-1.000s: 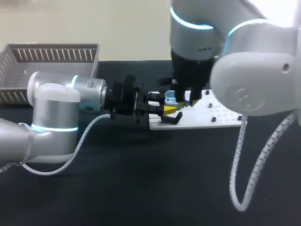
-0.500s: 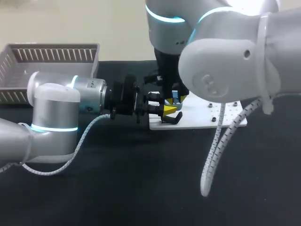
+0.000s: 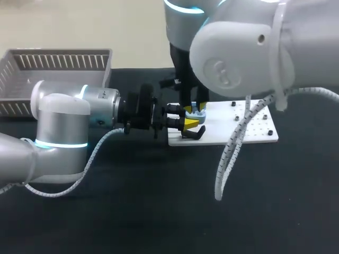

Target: Pick up each earbud case from the left stands, insert the matching earbuds, close the lid, and place the case in the box.

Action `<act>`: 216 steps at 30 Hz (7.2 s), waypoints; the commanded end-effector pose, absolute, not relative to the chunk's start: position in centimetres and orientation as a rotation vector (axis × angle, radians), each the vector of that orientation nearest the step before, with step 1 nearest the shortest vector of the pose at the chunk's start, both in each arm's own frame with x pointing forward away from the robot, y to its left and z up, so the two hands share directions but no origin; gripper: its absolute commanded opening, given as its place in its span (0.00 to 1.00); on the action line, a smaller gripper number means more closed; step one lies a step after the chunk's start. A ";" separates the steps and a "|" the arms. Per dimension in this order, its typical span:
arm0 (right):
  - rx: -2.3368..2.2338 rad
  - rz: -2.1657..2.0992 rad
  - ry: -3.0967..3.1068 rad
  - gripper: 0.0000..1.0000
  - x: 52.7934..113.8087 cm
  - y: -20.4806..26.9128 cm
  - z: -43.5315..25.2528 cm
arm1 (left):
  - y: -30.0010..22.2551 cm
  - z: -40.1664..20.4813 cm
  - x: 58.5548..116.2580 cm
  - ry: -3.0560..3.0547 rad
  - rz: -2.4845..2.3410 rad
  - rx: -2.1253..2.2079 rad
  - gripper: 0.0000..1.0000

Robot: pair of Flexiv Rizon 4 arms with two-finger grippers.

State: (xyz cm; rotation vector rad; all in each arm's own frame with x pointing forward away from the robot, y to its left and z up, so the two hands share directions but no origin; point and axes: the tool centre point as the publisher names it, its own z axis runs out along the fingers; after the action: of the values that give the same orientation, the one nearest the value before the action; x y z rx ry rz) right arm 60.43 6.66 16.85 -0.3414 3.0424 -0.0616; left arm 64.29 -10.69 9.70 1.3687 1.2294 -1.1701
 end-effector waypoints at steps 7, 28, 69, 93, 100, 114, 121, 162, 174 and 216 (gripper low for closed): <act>-0.357 -0.075 3.056 0.00 61.9 7.7 16.4 | -10.7 9.7 64.1 1.230 -1.165 1.365 0.00; -0.371 0.017 3.076 0.00 63.0 7.3 14.7 | -10.7 9.7 64.1 1.230 -1.165 1.365 0.00; -0.335 0.045 3.087 0.00 64.1 6.8 13.0 | -10.7 9.7 64.1 1.230 -1.165 1.365 0.00; -0.393 0.109 3.043 1.00 62.7 6.7 14.6 | -10.7 9.7 64.1 1.230 -1.165 1.365 0.00; -0.336 0.145 2.984 1.00 62.4 6.3 17.2 | -10.7 9.7 64.1 1.230 -1.165 1.365 0.00; 0.022 0.037 2.888 1.00 67.9 2.6 17.3 | -10.7 9.7 64.1 1.230 -1.165 1.365 0.00; 0.061 0.004 2.897 1.00 69.7 1.0 16.3 | -10.7 9.7 64.1 1.230 -1.165 1.365 0.00; 0.019 0.026 3.043 1.00 65.9 0.8 11.6 | -10.7 9.7 64.1 1.230 -1.165 1.365 0.00; 0.025 0.065 2.767 1.00 63.6 -0.2 17.7 | -10.7 9.7 64.1 1.230 -1.165 1.365 0.00; -0.155 0.138 2.667 1.00 58.6 -0.4 21.0 | 5.1 18.2 64.2 1.502 -0.620 0.953 0.00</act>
State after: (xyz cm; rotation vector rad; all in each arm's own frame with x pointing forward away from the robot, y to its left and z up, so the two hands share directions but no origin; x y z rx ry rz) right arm 58.77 -0.25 21.21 -0.1590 2.6809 0.1346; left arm 65.26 3.08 16.84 1.1683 1.4317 -0.8570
